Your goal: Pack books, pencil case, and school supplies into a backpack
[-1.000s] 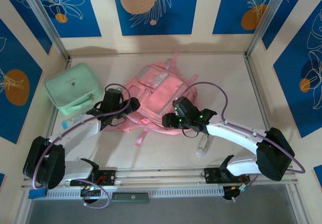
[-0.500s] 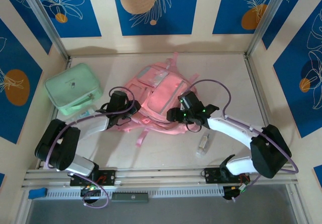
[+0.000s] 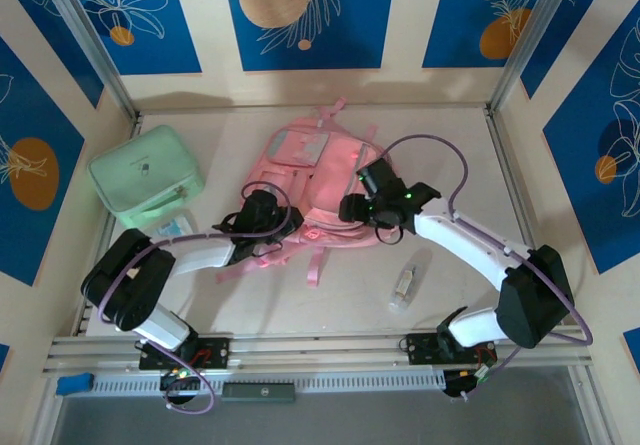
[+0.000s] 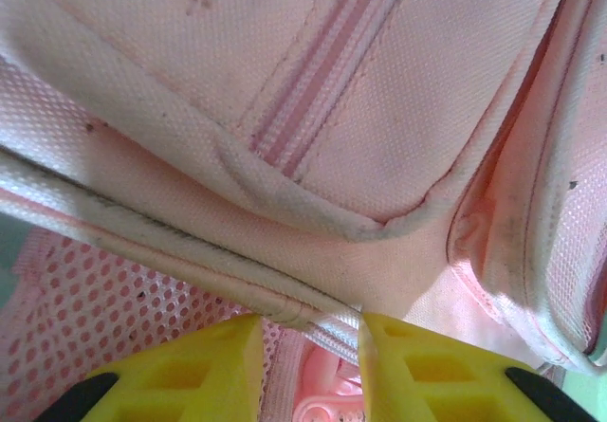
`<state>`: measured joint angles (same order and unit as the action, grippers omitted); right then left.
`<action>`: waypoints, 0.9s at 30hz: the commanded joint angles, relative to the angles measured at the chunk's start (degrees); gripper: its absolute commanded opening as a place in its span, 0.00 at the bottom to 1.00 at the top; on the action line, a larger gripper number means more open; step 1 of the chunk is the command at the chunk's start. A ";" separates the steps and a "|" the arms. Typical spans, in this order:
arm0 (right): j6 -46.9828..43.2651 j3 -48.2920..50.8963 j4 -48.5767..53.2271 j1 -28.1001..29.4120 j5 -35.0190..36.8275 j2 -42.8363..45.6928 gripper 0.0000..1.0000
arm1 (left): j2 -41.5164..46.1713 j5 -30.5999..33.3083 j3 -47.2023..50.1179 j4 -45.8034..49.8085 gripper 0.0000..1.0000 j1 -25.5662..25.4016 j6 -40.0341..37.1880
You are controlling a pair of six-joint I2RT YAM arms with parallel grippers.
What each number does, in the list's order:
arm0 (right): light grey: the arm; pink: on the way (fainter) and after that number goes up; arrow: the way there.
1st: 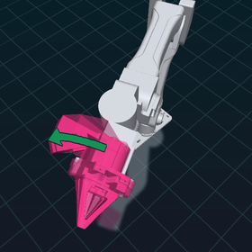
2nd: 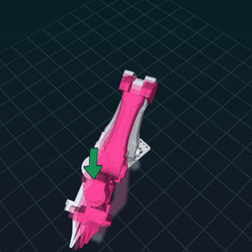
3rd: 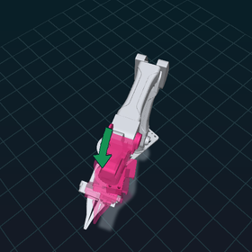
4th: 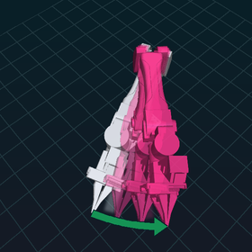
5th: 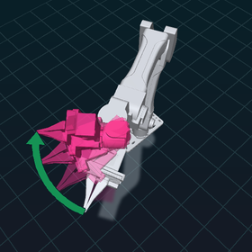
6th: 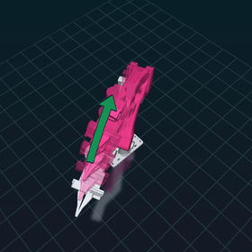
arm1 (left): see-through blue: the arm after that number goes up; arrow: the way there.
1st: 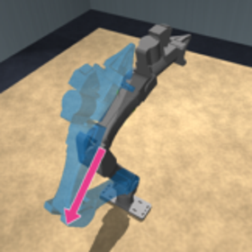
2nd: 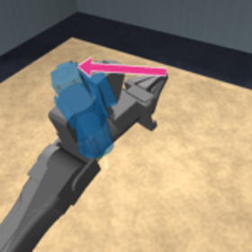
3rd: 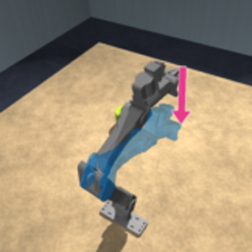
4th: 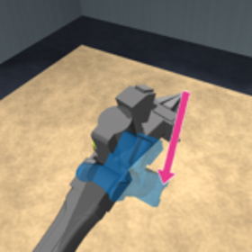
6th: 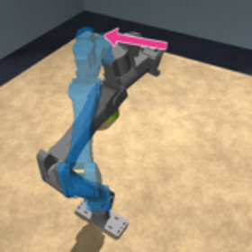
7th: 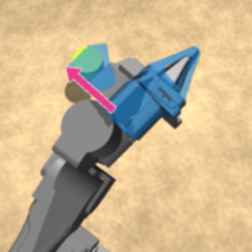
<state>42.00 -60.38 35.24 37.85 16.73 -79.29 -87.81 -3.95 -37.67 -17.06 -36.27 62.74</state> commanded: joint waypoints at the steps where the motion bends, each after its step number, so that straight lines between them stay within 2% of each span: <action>1: 10.35 -2.08 7.83 6.72 6.91 -0.99 0.68 | 3.41 1.65 1.05 1.92 0.33 0.72 -0.31; 4: 17.04 -3.49 5.54 11.70 7.47 -5.00 0.66 | 6.14 1.38 2.83 1.98 0.34 2.01 -1.05; 10: 27.37 -10.62 3.02 16.28 9.46 -15.70 0.56 | 8.99 0.90 3.88 6.48 0.36 4.11 -4.11; 20: 33.43 -20.76 3.99 16.94 12.65 -27.81 0.41 | 7.19 -2.10 8.95 0.40 0.34 5.59 -3.38; 27: 38.74 -20.53 2.70 17.04 14.03 -30.68 0.37 | 5.71 -3.53 9.53 -0.77 0.32 5.69 -3.18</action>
<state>76.90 -80.20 37.74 54.65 28.36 -108.66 -81.01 -5.74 -29.28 -16.78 -31.07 59.55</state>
